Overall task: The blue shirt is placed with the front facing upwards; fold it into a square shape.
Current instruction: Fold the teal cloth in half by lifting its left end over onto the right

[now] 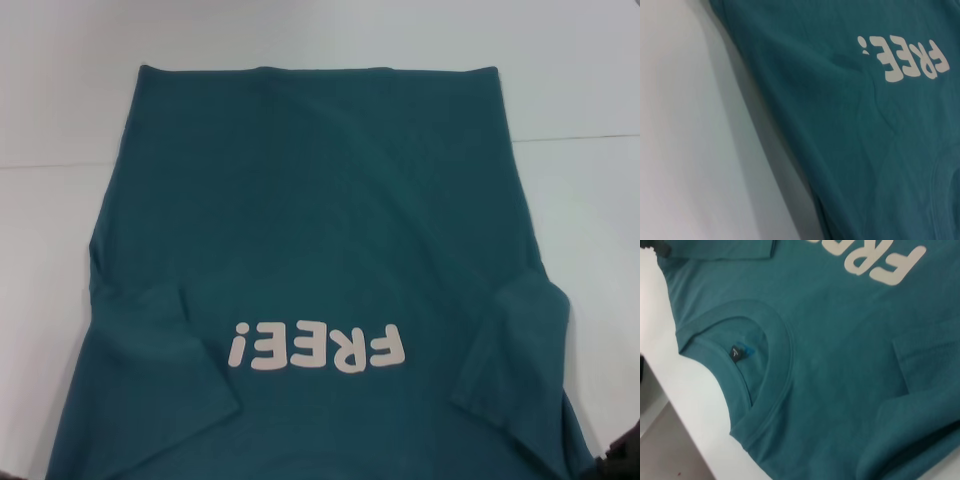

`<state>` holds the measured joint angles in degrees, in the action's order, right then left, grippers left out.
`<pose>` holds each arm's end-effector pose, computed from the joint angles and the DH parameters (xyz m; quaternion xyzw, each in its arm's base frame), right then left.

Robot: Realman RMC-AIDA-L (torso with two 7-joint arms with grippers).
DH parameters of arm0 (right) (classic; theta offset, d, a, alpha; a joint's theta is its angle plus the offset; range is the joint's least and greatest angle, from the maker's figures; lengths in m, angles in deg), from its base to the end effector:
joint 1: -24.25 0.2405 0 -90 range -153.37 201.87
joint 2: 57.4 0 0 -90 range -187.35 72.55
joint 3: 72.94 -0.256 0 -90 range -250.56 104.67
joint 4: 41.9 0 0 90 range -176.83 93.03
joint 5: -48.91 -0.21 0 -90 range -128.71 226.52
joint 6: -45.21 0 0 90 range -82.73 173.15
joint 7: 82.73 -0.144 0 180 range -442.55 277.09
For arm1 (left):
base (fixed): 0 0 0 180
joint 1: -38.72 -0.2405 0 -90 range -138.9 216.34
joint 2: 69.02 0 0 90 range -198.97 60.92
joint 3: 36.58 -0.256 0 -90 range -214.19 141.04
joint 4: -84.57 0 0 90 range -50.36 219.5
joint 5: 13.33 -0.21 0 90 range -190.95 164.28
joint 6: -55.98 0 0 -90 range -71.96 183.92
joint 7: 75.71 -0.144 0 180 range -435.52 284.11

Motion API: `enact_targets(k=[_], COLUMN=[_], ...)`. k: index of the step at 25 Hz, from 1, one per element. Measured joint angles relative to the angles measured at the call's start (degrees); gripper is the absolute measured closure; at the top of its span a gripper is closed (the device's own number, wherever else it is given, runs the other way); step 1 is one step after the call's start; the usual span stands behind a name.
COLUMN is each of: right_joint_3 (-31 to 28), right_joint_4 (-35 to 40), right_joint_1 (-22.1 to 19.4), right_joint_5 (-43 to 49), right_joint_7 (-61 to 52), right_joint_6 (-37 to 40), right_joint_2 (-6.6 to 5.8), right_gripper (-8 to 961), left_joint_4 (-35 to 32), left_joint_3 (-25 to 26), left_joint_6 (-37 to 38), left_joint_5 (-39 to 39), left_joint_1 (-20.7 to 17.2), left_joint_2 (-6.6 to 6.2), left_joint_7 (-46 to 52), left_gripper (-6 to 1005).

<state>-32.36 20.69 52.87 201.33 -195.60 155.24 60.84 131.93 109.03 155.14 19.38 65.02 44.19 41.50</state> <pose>0.2981 0.2817 0.0566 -0.9045 0.4172 -0.0864 0.0180 -0.3468 0.2777 0.0580 -0.8405 -0.5376 0.0076 0.0672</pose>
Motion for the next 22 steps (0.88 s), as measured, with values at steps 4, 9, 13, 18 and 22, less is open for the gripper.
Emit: enact_targets(k=[4, 9, 13, 18, 22], right_joint_3=[0.6, 3.1, 5.7, 7.1, 6.3], right_joint_4=[0.0, 0.0, 0.0, 0.0, 0.0], right_joint_1=[0.0, -0.1, -0.2, -0.1, 0.8], right_joint_5=[2.2, 3.4, 3.4, 3.4, 2.9], right_joint_7=[0.0, 0.1, 0.1, 0.0, 0.1], right_joint_6=[1.6, 2.5, 3.3, 3.4, 3.1], right_joint_2=[0.17, 0.36, 0.55, 0.63, 0.42], right_gripper=[918, 918, 918, 917, 917], left_joint_4=[0.2, 0.4, 0.4, 0.4, 0.2], left_joint_3=[-0.3, -0.2, -0.4, 0.0, 0.0], left_joint_6=[1.1, 2.4, 3.6, 3.6, 3.1], left_joint_5=[-0.3, -0.3, -0.4, -0.4, -0.3], left_joint_1=[-0.6, -1.0, -1.2, -1.3, -0.8], left_joint_2=[-0.11, -0.67, -0.75, -0.94, -0.94], left_joint_7=[-0.6, -1.3, -2.7, -3.1, -3.2], left_gripper=[969, 969, 970, 970, 970])
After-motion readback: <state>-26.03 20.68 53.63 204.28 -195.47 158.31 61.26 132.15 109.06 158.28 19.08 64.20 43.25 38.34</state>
